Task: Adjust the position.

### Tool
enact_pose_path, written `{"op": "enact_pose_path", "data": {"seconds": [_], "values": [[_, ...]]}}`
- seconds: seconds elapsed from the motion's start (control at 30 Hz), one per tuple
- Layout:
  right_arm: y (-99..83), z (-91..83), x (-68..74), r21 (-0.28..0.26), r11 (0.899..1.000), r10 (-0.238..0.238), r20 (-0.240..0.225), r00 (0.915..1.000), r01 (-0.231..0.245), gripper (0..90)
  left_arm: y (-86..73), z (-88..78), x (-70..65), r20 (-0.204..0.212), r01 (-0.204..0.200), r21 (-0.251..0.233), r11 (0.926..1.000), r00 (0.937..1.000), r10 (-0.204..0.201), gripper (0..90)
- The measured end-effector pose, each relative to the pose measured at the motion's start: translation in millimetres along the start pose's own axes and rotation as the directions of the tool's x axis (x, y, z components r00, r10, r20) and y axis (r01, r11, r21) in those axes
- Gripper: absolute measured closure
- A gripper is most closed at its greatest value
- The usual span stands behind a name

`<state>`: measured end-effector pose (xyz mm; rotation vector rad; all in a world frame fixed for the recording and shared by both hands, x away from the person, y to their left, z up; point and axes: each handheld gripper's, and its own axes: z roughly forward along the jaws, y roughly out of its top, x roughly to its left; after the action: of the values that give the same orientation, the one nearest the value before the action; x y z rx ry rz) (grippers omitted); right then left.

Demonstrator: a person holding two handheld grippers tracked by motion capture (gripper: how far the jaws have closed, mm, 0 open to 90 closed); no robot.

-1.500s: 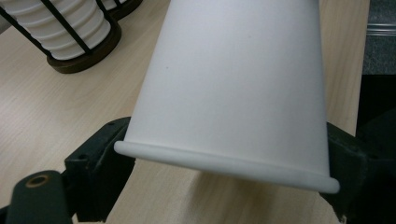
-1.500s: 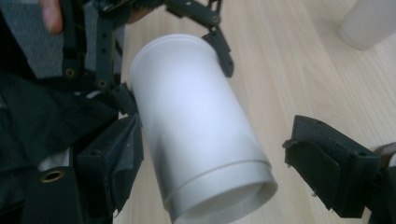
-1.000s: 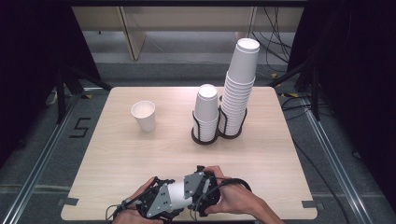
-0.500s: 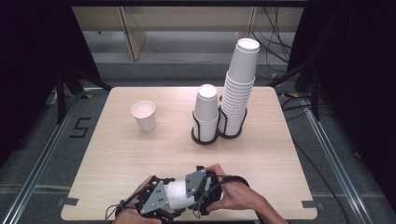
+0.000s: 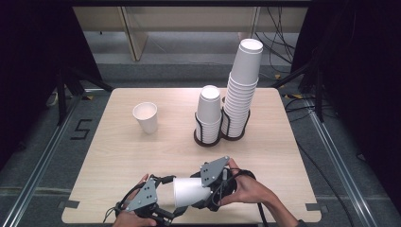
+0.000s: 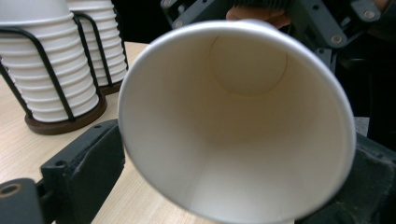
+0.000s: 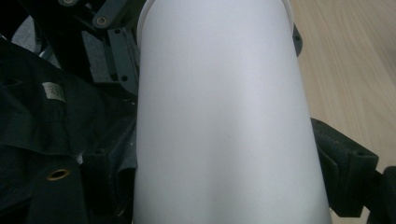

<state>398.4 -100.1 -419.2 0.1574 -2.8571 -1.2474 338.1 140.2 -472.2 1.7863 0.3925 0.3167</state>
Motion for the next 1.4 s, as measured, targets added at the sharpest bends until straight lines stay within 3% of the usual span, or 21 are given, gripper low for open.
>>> {"op": "enact_pose_path", "data": {"seconds": [0.13,0.2,0.3,0.37,0.47,0.57,0.63,0.7,0.73,0.8,0.87,0.97,1.0,1.03,1.07,1.13,1.17,1.27,1.33,1.4], "values": [[-0.7,4.7,0.2,0.005,1.0,-0.005,-0.008,1.0,0.005,20.4,-0.3,1.9,-1.1,0.012,-0.004,-0.027,0.9996,0.9999,0.005,4.3],[-0.6,5.3,0.5,0.0,1.0,0.0,-0.019,0.9998,0.0,20.4,0.8,-0.2,-2.0,0.005,-0.006,-0.014,0.9999,1.0,0.006,4.8],[-1.4,5.6,0.3,-0.002,1.0,0.011,-0.028,0.9996,-0.011,20.4,1.3,0.9,-1.3,0.028,-0.006,-0.036,0.9993,0.9996,0.007,6.8],[-2.4,6.5,-0.2,0.01,1.0,0.004,-0.021,0.9998,-0.004,20.5,2.5,-1.4,-1.6,0.024,-0.036,-0.008,0.9993,0.9991,0.036,8.0],[-3.6,7.8,-0.1,0.025,0.999,0.023,-0.038,0.999,-0.022,20.3,3.9,-1.4,-2.2,0.031,-0.044,0.003,0.999,0.9986,0.043,10.0],[-2.7,7.9,1.1,0.05,0.999,0.02,-0.007,0.9998,-0.02,18.9,4.9,-1.1,-2.6,0.033,-0.054,0.017,0.9984,0.998,0.054,11.6],[-0.8,6.8,1.9,0.092,0.996,-0.013,0.039,0.9992,0.009,16.3,4.6,-0.3,-2.2,0.024,-0.055,0.031,0.998,0.9983,0.054,11.8],[2.6,4.6,5.1,0.123,0.992,-0.014,0.074,0.9972,0.005,16.4,4.4,-1.0,-1.7,0.01,-0.051,0.061,0.9968,0.9987,0.051,12.2],[3.8,4.7,4.7,0.133,0.99,-0.05,0.079,0.9956,0.039,16.2,4.3,-0.5,-0.7,0.009,-0.051,0.072,0.9961,0.9987,0.051,12.2],[7.6,3.5,9.9,0.171,0.985,-0.053,0.107,0.9928,0.034,16.2,5.0,0.0,-1.6,0.003,-0.034,0.093,0.9951,0.9994,0.034,12.3],[10.0,5.9,14.4,0.229,0.973,-0.07,0.134,0.9885,0.038,16.4,5.6,0.7,-2.0,0.004,-0.038,0.128,0.991,0.9993,0.038,12.2],[11.1,13.0,19.1,0.265,0.964,-0.058,0.149,0.9871,0.016,17.4,5.4,4.3,-4.7,0.007,-0.045,0.152,0.9874,0.999,0.044,12.2],[11.5,14.7,19.7,0.311,0.95,-0.085,0.167,0.9822,0.029,17.0,5.5,5.2,-5.7,0.009,-0.048,0.156,0.9865,0.9989,0.047,12.2],[11.7,18.8,18.2,0.323,0.943,-0.136,0.151,0.9791,0.082,17.3,5.5,5.8,-6.6,0.011,-0.046,0.159,0.9862,0.9989,0.045,12.2],[12.1,21.9,19.1,0.338,0.937,-0.151,0.153,0.9765,0.092,18.5,5.7,6.3,-7.0,0.018,-0.048,0.161,0.9858,0.9988,0.046,12.2],[12.3,26.8,21.8,0.354,0.931,-0.15,0.142,0.9785,0.091,20.5,5.7,6.2,-6.7,0.028,-0.06,0.163,0.9849,0.998,0.057,12.1],[12.3,27.4,25.0,0.369,0.928,-0.115,0.152,0.9816,0.052,21.0,5.3,5.7,-6.9,0.028,-0.051,0.153,0.9869,0.9985,0.048,11.7],[12.4,26.6,23.2,0.345,0.936,-0.127,0.146,0.9811,0.069,21.2,3.7,3.7,-2.5,0.029,-0.011,0.084,0.9964,0.9995,0.008,9.2],[11.0,22.8,17.7,0.288,0.952,-0.144,0.127,0.9814,0.103,21.4,4.1,2.1,-0.3,0.023,0.04,0.033,0.9987,0.9989,-0.041,8.2],[8.9,16.6,14.7,0.21,0.975,-0.095,0.107,0.9897,0.071,21.6,3.4,1.1,2.3,0.018,0.085,-0.017,0.9962,0.9962,-0.085,6.0]]}}
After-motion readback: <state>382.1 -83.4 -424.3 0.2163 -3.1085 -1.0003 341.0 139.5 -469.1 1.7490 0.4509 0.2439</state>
